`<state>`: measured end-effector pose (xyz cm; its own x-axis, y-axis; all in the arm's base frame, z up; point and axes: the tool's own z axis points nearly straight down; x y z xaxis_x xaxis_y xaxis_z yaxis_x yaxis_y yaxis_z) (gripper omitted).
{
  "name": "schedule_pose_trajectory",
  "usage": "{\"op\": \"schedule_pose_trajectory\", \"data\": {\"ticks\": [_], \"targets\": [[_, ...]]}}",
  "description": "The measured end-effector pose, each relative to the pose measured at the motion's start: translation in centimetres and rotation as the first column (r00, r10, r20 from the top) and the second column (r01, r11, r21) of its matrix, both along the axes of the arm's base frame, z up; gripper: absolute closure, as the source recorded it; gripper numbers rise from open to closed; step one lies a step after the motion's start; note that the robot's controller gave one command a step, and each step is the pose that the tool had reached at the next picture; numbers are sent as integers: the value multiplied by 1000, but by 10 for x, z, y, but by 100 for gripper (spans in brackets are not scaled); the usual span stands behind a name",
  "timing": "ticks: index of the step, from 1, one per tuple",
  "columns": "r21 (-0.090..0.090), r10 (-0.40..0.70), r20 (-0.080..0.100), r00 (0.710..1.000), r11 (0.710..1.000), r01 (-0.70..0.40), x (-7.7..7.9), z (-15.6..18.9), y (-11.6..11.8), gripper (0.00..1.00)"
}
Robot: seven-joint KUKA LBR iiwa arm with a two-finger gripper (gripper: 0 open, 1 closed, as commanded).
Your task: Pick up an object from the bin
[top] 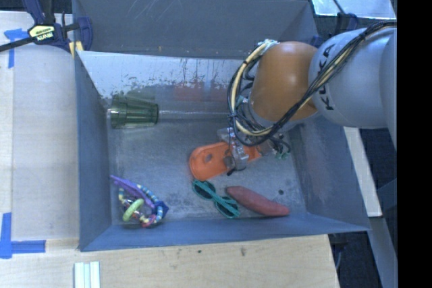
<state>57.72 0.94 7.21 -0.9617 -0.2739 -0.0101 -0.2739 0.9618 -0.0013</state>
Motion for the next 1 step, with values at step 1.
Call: {"op": "schedule_pose_trajectory", "data": {"ticks": [1], "targets": [[-1,162,2,987,987,-162,17,201,12,100]]}}
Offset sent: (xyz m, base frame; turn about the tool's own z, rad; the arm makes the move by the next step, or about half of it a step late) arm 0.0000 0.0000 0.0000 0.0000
